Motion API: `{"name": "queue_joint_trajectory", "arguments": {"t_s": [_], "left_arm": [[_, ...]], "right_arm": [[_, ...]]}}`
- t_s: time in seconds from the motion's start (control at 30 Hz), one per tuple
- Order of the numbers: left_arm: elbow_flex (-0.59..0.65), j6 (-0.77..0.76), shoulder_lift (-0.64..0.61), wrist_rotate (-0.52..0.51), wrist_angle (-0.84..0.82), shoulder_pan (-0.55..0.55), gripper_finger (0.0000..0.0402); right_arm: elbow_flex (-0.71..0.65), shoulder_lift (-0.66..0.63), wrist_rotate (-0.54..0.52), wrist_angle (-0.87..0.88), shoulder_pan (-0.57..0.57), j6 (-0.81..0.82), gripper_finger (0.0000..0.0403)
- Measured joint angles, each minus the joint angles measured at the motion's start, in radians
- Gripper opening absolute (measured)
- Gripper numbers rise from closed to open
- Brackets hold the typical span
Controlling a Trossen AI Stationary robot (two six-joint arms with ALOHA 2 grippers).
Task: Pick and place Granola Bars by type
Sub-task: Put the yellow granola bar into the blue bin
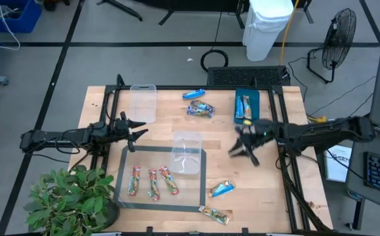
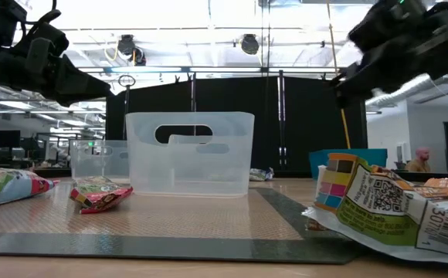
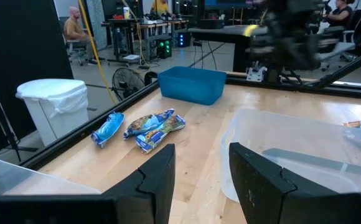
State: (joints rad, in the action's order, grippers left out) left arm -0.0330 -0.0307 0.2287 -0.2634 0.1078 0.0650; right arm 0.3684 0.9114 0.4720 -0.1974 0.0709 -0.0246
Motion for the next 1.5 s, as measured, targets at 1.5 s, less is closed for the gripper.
{"name": "queue_joint_trajectory", "arguments": {"t_s": [1.5], "left_arm": [[0.0, 0.0, 0.0, 0.0, 0.0, 0.0, 0.0157]], "right_arm": [[0.0, 0.494, -0.104, -0.139, -0.38, 0.99, 0.0149]]}}
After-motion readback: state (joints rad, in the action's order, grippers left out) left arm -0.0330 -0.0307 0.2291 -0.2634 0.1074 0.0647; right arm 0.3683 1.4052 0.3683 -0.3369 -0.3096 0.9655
